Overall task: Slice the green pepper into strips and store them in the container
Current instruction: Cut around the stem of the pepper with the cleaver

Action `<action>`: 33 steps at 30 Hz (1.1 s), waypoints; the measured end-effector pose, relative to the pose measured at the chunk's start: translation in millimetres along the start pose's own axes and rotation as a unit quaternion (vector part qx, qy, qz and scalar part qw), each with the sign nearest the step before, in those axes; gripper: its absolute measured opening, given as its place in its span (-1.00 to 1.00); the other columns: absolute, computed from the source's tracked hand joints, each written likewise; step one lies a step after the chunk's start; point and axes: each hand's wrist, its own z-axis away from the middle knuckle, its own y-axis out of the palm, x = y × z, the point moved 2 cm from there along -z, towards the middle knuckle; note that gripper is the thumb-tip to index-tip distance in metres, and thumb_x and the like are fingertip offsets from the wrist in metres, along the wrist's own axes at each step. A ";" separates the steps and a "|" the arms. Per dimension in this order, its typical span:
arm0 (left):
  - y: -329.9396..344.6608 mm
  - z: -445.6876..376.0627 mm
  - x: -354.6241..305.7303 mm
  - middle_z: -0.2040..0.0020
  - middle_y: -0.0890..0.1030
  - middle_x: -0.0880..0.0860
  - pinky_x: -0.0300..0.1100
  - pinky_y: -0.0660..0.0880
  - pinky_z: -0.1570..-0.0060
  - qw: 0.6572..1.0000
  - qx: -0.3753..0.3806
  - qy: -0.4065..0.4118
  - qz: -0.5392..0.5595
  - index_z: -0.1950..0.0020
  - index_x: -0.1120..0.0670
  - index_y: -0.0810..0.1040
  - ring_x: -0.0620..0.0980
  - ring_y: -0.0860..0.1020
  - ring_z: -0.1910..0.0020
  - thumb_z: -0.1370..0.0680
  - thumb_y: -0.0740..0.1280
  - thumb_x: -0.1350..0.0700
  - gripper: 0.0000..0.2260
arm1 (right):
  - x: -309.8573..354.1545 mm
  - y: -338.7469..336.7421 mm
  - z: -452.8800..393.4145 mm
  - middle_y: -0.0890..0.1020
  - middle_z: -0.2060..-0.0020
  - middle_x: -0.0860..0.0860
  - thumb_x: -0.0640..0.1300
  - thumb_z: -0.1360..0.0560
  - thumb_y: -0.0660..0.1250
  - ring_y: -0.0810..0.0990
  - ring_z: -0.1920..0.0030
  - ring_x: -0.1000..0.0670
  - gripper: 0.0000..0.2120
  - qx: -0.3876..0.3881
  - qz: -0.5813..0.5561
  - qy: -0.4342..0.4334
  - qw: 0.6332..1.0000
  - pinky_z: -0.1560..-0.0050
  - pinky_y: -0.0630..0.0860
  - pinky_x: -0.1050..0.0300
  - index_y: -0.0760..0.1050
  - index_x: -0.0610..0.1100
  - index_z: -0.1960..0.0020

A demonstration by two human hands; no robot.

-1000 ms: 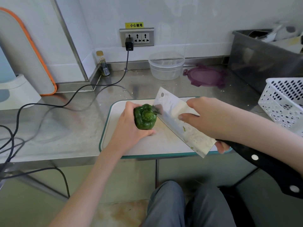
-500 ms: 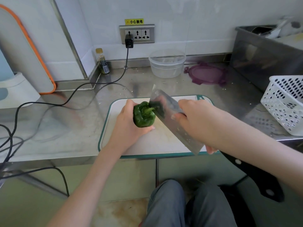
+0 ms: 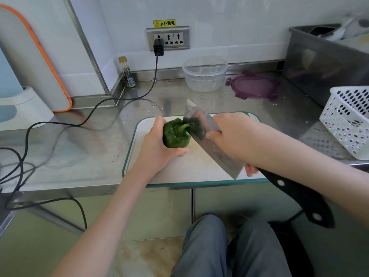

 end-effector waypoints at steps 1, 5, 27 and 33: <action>-0.9 -0.4 0.7 0.25 0.45 -0.10 -0.44 0.33 0.38 1.000 -0.008 -0.012 0.007 0.05 0.14 0.26 -0.21 0.43 0.29 -0.22 0.61 0.17 -0.44 | 2.6 -0.7 -1.3 0.33 0.36 0.03 -0.06 -0.62 0.13 0.29 0.47 0.08 -0.81 0.000 -0.010 -0.004 1.000 0.66 0.25 0.29 0.26 -0.15 0.10; -7.4 -5.0 1.8 0.18 0.44 -0.15 -0.48 0.33 0.32 1.000 0.015 -0.006 -0.017 -0.02 0.06 0.28 -0.25 0.44 0.21 -0.16 0.64 0.12 -0.36 | 2.2 0.9 0.8 0.35 0.29 0.02 -0.06 -0.63 0.10 0.34 0.37 0.00 -0.82 0.009 -0.007 -0.010 1.000 0.59 0.29 0.29 0.25 -0.15 0.08; -7.8 -2.7 7.0 0.10 0.47 -0.27 -0.62 0.30 0.21 1.000 -0.001 -0.015 0.020 -0.11 0.01 0.42 -0.53 0.43 0.17 -0.21 0.61 0.17 -0.43 | 6.5 7.4 5.5 0.28 0.37 0.05 -0.06 -0.62 0.10 0.27 0.50 0.11 -0.87 -0.039 0.011 -0.038 0.998 0.74 0.27 0.31 0.26 -0.09 0.07; -3.7 -5.0 5.1 0.07 0.50 -0.20 -0.58 0.34 0.20 0.999 -0.003 -0.016 0.033 -0.09 0.02 0.41 -0.29 0.48 0.11 -0.18 0.63 0.16 -0.41 | 7.8 6.3 5.3 0.29 0.37 0.05 -0.12 -0.61 0.11 0.27 0.49 0.12 -0.92 -0.036 0.041 -0.043 0.998 0.75 0.25 0.35 0.31 -0.11 0.04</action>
